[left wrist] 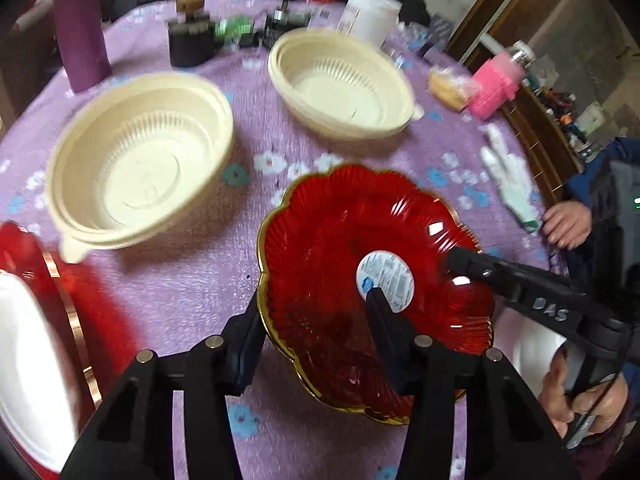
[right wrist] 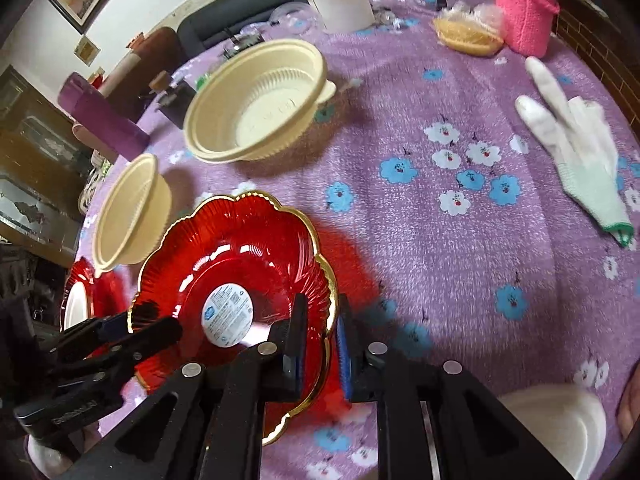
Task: Organize plates and bowls
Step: 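Lower the red sticker plate onto the red and white stack, release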
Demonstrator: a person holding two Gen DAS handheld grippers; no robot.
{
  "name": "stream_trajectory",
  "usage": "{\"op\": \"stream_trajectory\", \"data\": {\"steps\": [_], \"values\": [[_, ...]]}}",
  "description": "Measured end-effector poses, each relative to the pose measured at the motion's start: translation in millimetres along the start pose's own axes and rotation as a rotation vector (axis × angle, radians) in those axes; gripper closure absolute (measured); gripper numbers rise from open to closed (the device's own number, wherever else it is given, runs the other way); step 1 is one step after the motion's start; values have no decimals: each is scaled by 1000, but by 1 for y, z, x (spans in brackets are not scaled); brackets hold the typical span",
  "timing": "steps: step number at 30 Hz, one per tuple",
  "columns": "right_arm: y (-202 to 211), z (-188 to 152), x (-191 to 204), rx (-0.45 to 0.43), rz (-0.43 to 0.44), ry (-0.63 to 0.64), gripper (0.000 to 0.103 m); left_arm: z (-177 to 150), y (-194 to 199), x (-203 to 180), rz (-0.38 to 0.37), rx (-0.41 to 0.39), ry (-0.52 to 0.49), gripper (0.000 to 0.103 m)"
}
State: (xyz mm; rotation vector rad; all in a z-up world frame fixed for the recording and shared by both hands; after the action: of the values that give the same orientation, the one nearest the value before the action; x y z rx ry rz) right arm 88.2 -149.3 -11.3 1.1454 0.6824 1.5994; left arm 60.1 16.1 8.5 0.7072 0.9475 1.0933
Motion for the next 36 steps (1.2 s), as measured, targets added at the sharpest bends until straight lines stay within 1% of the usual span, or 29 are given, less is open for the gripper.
{"op": "stream_trajectory", "data": {"steps": [2, 4, 7, 9, 13, 15, 17, 19, 22, 27, 31, 34, 36], "values": [[12, -1, 11, -24, 15, 5, 89, 0, 21, 3, 10, -46, -14, 55], [20, -2, 28, -43, 37, 17, 89, -4, 44, 15, 20, -88, -7, 55], [27, -5, 68, -69, 71, 73, 89, -10, 72, 42, 54, -136, 27, 55], [27, -11, 103, -71, 109, 123, 88, -17, 93, 70, 96, -169, 63, 55], [14, -25, 172, -63, 164, 224, 88, -32, 129, 129, 185, -227, 140, 55], [2, -33, 206, -40, 192, 264, 88, -38, 141, 158, 240, -243, 179, 54], [-11, -41, 231, -21, 210, 289, 88, -45, 145, 180, 280, -246, 209, 54], [-23, -47, 252, -10, 208, 315, 88, -51, 145, 200, 315, -238, 235, 54], [-39, -52, 269, -11, 180, 341, 87, -56, 136, 218, 353, -220, 239, 54], [-56, -54, 271, -9, 140, 345, 87, -65, 122, 225, 376, -198, 228, 54], [-53, -53, 273, -28, 125, 356, 85, -66, 120, 224, 359, -199, 227, 54], [-49, -55, 271, -52, 109, 356, 85, -68, 120, 222, 350, -195, 225, 52], [-45, -57, 272, -73, 96, 371, 84, -70, 121, 220, 345, -196, 226, 48]]}}
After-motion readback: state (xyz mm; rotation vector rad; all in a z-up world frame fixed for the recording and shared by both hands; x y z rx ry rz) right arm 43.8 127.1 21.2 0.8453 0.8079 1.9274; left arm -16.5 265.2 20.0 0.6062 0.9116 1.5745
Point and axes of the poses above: each gripper's, at about its wrist camera, not at the fingertips, and y roughly against the way its jaws point, x to its left, z to its top, the point moved 6 cm from there along -y, roughly the way its jaws point, and after that the axes turned 2 degrees about -x, right-handed, at the moved point
